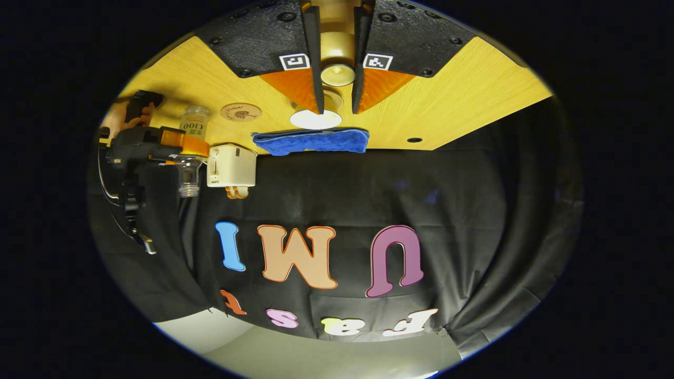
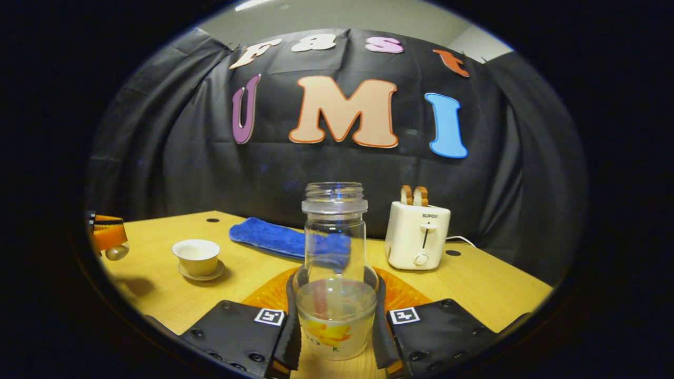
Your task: Open the teacup lid with one hand, grasp the water bottle and pour water into the teacup with the other hand; after pouring, place the water bottle on the coaster and then close the teacup lid.
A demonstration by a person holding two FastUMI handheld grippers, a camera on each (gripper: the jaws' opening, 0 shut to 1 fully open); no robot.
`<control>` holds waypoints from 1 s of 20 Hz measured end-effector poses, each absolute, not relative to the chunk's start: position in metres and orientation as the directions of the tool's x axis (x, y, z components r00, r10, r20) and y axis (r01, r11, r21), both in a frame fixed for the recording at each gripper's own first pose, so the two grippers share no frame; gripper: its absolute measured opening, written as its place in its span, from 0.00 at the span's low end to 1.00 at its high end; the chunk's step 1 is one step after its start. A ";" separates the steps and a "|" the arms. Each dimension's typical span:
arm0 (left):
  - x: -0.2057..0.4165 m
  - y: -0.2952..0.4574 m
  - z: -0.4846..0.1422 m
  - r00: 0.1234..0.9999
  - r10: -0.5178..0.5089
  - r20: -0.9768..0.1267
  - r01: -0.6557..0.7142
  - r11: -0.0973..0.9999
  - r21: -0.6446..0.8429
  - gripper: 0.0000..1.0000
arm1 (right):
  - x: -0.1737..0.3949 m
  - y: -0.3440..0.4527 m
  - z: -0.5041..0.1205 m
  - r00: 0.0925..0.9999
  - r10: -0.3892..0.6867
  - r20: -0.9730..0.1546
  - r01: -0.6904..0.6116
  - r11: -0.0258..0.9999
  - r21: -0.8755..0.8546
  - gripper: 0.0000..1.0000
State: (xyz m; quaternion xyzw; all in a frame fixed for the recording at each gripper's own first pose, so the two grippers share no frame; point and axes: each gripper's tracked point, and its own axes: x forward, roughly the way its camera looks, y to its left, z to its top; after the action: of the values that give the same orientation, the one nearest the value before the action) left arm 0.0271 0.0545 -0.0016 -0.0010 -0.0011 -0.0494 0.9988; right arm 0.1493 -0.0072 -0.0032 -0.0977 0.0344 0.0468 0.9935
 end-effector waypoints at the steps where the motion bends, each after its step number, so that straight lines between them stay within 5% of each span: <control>1: 0.026 0.055 -0.002 0.995 -0.103 0.003 0.103 0.995 -0.002 0.22 | 0.155 0.004 -0.003 0.992 0.095 -0.087 -0.114 0.963 -0.246 0.58; 8: 0.025 0.075 0.000 0.994 -0.105 0.001 0.105 0.994 -0.002 0.22 | 0.187 0.073 -0.007 0.979 0.116 -0.169 -0.197 0.752 -0.629 0.58; 14: 0.024 0.086 0.001 0.993 -0.115 0.000 0.115 0.993 -0.002 0.22 | 0.196 0.121 -0.044 0.976 0.118 -0.182 -0.212 0.330 -0.920 0.58; 20: 0.023 0.089 0.000 0.993 -0.114 0.001 0.114 0.993 -0.002 0.22 | 0.205 0.124 -0.040 0.980 0.136 -0.147 -0.159 0.080 -0.984 0.58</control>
State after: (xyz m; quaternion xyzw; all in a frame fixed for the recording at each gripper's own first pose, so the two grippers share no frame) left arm 0.0232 0.0888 0.0004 -0.0009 -0.0004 -0.0571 0.9984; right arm 0.2046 0.1245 -0.0404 -0.6707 0.0087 0.1004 0.7348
